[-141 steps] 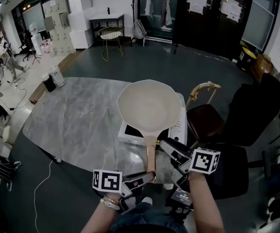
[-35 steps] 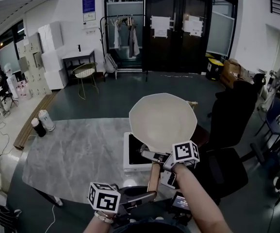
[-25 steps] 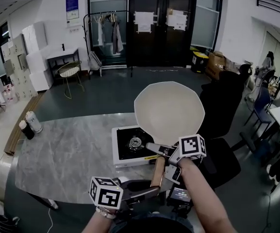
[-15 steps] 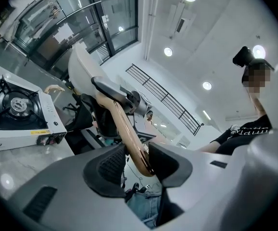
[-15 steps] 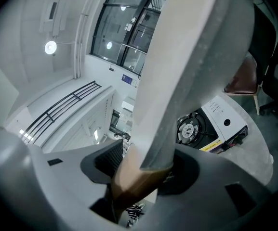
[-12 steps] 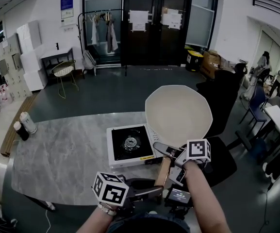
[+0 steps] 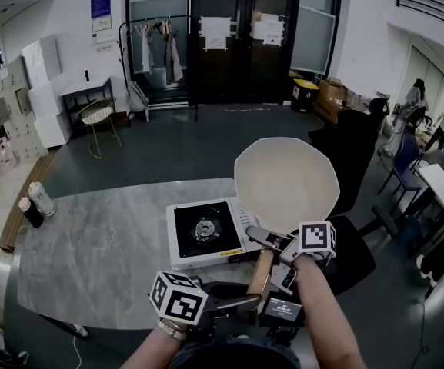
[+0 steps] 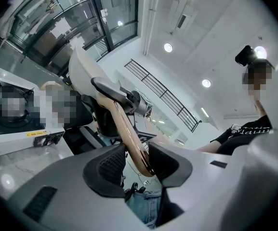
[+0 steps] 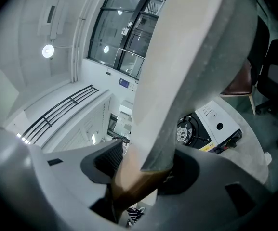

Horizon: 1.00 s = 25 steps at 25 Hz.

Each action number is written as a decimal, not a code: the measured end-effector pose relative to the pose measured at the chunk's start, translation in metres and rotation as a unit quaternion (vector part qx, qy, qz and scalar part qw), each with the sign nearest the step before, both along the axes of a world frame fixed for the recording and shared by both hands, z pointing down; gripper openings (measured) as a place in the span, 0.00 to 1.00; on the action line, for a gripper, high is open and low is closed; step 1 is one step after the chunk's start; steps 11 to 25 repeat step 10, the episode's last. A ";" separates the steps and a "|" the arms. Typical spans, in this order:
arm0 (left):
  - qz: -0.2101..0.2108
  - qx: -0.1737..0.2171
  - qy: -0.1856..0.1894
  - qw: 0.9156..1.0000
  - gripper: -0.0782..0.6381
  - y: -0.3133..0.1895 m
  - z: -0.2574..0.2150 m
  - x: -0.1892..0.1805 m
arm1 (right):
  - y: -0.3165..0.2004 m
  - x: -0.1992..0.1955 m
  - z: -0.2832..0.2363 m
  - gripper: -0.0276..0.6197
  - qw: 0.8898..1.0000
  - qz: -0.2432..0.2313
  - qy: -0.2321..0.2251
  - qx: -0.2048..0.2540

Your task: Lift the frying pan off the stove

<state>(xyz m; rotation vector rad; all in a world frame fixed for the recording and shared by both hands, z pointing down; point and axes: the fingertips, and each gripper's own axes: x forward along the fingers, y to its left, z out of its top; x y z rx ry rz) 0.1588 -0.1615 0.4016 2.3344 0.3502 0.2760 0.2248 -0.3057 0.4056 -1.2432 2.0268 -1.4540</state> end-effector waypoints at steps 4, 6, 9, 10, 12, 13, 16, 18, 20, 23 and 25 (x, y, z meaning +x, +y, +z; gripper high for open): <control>0.003 -0.001 0.000 1.000 0.33 0.000 -0.001 0.005 | 0.001 0.005 -0.002 0.39 1.000 0.002 -0.003 -0.001; 0.003 0.000 0.001 1.000 0.33 0.000 -0.002 0.006 | 0.001 0.006 -0.003 0.39 1.000 0.002 -0.002 -0.001; 0.004 0.000 0.003 1.000 0.33 -0.001 -0.003 0.005 | -0.001 0.007 -0.003 0.39 1.000 0.002 0.011 0.000; 0.004 0.001 0.003 1.000 0.33 -0.002 -0.004 0.005 | -0.002 0.008 -0.004 0.38 1.000 0.001 0.016 0.001; 0.004 0.001 0.003 1.000 0.33 -0.002 -0.004 0.005 | -0.002 0.008 -0.004 0.38 1.000 0.001 0.016 0.001; 0.004 0.001 0.003 1.000 0.33 -0.002 -0.004 0.005 | -0.002 0.008 -0.004 0.38 1.000 0.001 0.016 0.001; 0.004 0.001 0.003 1.000 0.33 -0.002 -0.004 0.005 | -0.002 0.008 -0.004 0.38 1.000 0.001 0.016 0.001; 0.004 0.001 0.003 1.000 0.33 -0.002 -0.004 0.005 | -0.002 0.008 -0.004 0.38 1.000 0.001 0.016 0.001; 0.004 0.001 0.003 1.000 0.33 -0.002 -0.004 0.005 | -0.002 0.008 -0.004 0.38 1.000 0.001 0.016 0.001; 0.004 0.001 0.003 1.000 0.33 -0.002 -0.004 0.005 | -0.002 0.008 -0.004 0.38 1.000 0.001 0.016 0.001; 0.004 0.001 0.003 1.000 0.33 -0.002 -0.004 0.005 | -0.002 0.008 -0.004 0.38 1.000 0.001 0.016 0.001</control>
